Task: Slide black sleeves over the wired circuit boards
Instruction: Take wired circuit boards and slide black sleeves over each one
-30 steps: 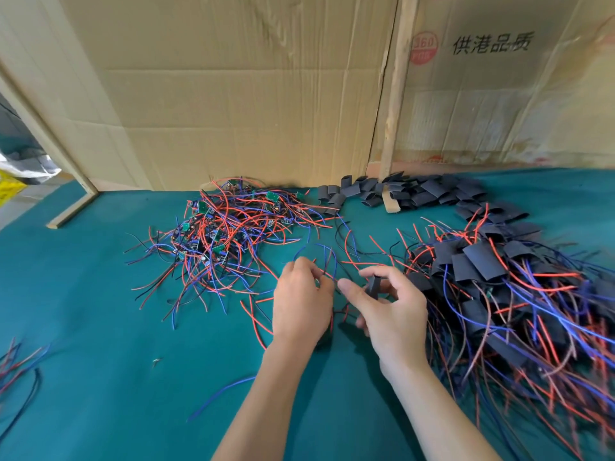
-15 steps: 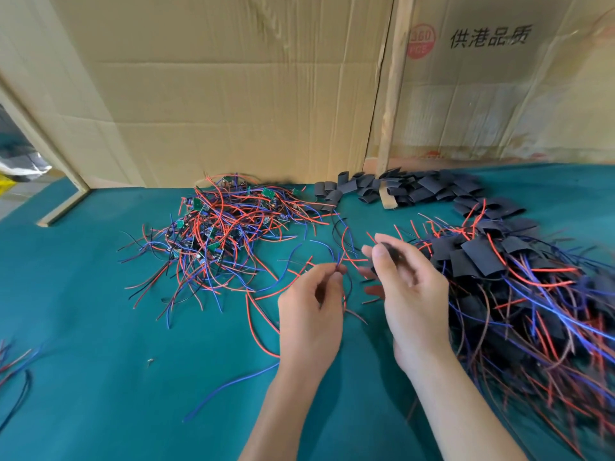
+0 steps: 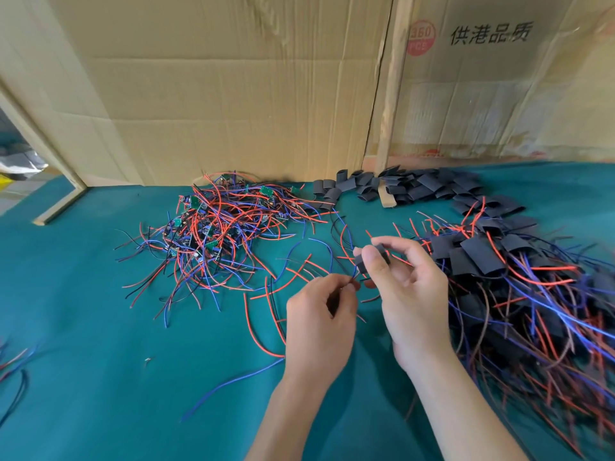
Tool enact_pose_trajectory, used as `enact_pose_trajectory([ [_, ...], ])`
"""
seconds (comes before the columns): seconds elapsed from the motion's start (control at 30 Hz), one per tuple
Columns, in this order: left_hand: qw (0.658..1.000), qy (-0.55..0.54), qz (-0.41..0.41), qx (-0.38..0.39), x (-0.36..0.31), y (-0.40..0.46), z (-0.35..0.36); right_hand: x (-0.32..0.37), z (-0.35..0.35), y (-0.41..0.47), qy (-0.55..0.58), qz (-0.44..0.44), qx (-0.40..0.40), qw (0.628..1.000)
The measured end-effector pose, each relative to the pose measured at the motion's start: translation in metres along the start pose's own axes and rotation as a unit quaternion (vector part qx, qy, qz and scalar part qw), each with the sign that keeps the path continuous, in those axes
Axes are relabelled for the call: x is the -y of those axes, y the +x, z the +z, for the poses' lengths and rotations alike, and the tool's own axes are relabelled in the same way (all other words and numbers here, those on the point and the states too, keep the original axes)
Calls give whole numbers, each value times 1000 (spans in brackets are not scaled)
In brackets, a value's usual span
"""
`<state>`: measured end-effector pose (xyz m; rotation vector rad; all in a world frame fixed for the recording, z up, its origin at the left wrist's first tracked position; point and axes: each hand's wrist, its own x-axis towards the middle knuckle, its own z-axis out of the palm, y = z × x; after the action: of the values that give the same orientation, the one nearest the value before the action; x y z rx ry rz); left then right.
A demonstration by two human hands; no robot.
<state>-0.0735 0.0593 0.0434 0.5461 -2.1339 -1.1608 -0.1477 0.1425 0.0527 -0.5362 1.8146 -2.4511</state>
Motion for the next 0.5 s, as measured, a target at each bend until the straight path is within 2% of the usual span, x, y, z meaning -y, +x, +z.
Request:
enact_pose_trajectory([
  [0.13, 999, 41, 7, 16, 2, 3, -1, -6, -1, -2, -77, 13, 50, 996],
  [0.23, 998, -22, -49, 35, 1, 3, -5, -8, -6, -1, -121, 37, 60, 990],
  [0.37, 997, -32, -35, 52, 5, 1, -11, -11, -2, -3, -83, 104, 129, 983],
  [0.5, 994, 41, -2, 103, 11, -1, -22, -10, -3, -5, -96, 129, 165, 973],
])
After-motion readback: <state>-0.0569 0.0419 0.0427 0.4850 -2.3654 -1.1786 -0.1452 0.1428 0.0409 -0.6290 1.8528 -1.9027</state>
